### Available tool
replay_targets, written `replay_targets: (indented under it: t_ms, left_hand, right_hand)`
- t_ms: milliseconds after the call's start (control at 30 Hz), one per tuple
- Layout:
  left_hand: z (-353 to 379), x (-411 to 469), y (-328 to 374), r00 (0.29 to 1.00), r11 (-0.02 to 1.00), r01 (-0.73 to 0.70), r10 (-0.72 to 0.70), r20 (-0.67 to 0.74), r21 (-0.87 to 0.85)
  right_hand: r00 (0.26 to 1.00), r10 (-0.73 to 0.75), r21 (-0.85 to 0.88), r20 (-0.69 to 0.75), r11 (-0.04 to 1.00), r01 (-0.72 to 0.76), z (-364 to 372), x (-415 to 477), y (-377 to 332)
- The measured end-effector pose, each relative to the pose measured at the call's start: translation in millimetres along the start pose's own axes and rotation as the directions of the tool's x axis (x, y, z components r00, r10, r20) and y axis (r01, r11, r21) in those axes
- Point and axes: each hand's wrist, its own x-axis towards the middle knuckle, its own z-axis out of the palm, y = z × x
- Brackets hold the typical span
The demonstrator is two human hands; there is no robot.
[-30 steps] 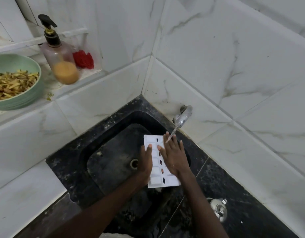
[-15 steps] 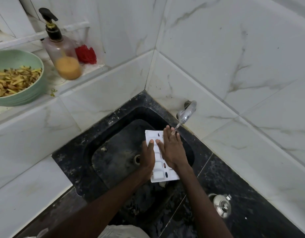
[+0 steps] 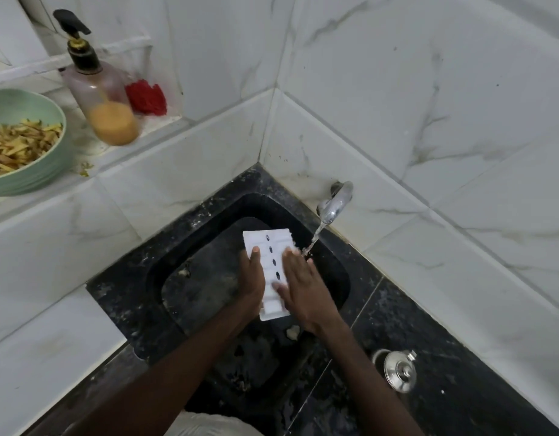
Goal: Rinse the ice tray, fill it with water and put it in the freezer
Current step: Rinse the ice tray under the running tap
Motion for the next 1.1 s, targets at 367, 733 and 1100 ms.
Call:
replay_targets:
  t_ms: [367,733,1100]
  left_hand:
    - [4,-2,-1,0.999,1.0,-0.01,0.01,0.04,-0.01]
    - [-10,9,8,0.998,1.0,-0.015,0.017,-0.068,0.024]
    - [-15,39,-8,0.995,0.967,0.067,-0.083,-0.055,-0.245]
  right_hand:
    - [0.998,0.018,-0.08,-0.067,0.996,-0.024,20,-19,-12]
    - [0.998,-0.008,-0.028,-0.066,1.0,0.006,26,-37,-15]
    - [0.854,0.519,0.833,-0.042,0.489,-0.257,8,-52,-25]
